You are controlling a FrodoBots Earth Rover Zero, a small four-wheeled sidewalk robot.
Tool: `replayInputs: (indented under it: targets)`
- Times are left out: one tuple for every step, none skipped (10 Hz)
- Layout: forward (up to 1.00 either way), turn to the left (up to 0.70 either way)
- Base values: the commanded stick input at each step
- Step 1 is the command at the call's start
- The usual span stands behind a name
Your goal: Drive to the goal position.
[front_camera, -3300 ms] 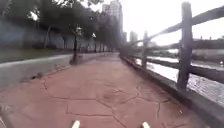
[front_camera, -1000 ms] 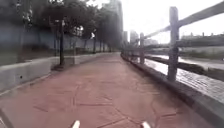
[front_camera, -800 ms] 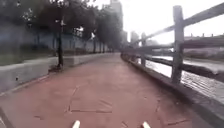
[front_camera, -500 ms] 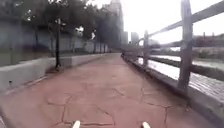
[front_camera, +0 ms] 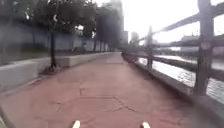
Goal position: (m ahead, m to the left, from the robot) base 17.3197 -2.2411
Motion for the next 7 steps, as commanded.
replayInputs:
  targets:
    - [0.7, 0.0]
    - [0.7, 0.0]
    - [0.7, 0.0]
    - [0.7, 0.0]
    - [0.21, 0.0]
    - [0.0, 0.0]
    - [0.0, 0.0]
